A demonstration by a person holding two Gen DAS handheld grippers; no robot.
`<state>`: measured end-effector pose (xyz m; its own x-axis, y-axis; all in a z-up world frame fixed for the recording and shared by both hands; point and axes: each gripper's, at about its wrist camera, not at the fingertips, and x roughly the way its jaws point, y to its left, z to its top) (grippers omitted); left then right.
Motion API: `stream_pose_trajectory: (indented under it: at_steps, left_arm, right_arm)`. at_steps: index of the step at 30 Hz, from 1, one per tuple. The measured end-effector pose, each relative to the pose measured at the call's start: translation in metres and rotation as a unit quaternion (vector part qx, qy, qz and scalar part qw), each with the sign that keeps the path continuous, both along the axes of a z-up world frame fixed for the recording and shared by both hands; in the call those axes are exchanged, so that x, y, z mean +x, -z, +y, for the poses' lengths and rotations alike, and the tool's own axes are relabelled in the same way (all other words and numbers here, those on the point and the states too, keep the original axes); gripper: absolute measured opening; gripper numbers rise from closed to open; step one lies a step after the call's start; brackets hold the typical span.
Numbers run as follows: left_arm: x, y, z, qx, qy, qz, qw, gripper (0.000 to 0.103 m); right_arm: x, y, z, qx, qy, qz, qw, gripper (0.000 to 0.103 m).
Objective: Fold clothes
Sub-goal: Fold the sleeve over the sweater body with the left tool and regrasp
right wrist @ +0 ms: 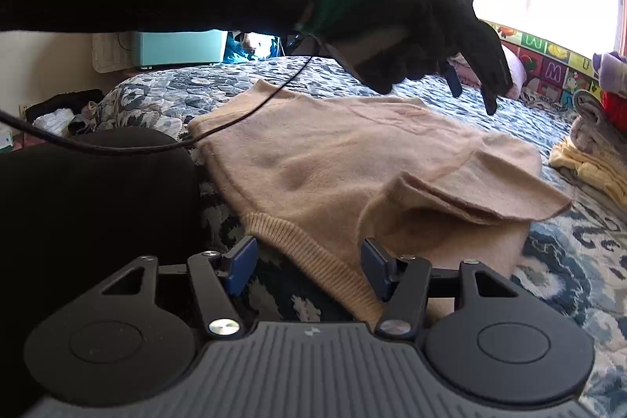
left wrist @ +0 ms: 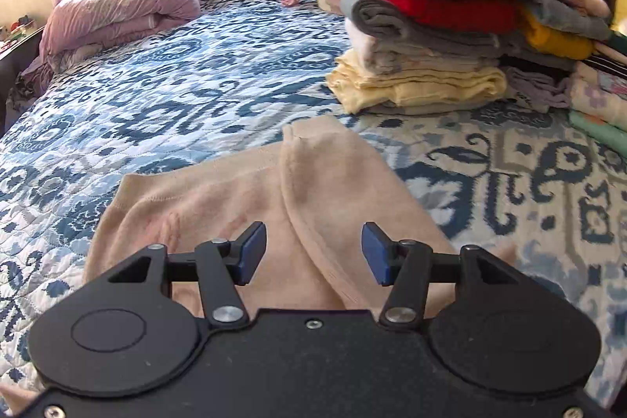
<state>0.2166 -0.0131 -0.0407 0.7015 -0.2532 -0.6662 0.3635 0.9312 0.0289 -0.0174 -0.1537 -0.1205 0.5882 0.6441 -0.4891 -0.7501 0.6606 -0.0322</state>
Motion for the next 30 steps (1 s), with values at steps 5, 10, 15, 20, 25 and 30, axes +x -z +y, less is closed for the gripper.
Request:
stream_pose_trajectory:
  at_steps: [5,10,15,20,25,30]
  left_arm:
    - [-0.078,-0.004,0.006,-0.018,0.027,0.024,0.9992,0.053]
    - [-0.122,-0.008,0.028,-0.008,0.007,0.026,0.9996,0.053]
    - [-0.148,-0.019,0.053,-0.021,-0.021,0.028,0.9992,0.053]
    - [-0.171,-0.024,0.066,-0.040,-0.034,0.028,0.9982,0.055]
    - [-0.172,-0.019,0.055,-0.050,-0.034,0.029,0.9978,0.056]
    - [-0.145,-0.021,0.026,-0.062,0.007,0.016,0.9979,0.056]
  right_arm:
    - [0.006,-0.010,-0.042,0.063,0.077,0.028,0.995,0.040]
    - [0.010,-0.005,-0.047,0.062,0.115,-0.013,0.991,0.040]
    - [0.017,0.024,-0.014,-0.051,0.069,0.009,0.996,0.049]
    - [-0.013,0.007,-0.012,-0.033,0.060,-0.074,0.995,0.053]
    - [0.004,0.015,-0.011,-0.029,0.050,-0.003,0.998,0.054]
    - [0.000,0.006,-0.024,0.013,0.094,-0.029,0.995,0.050]
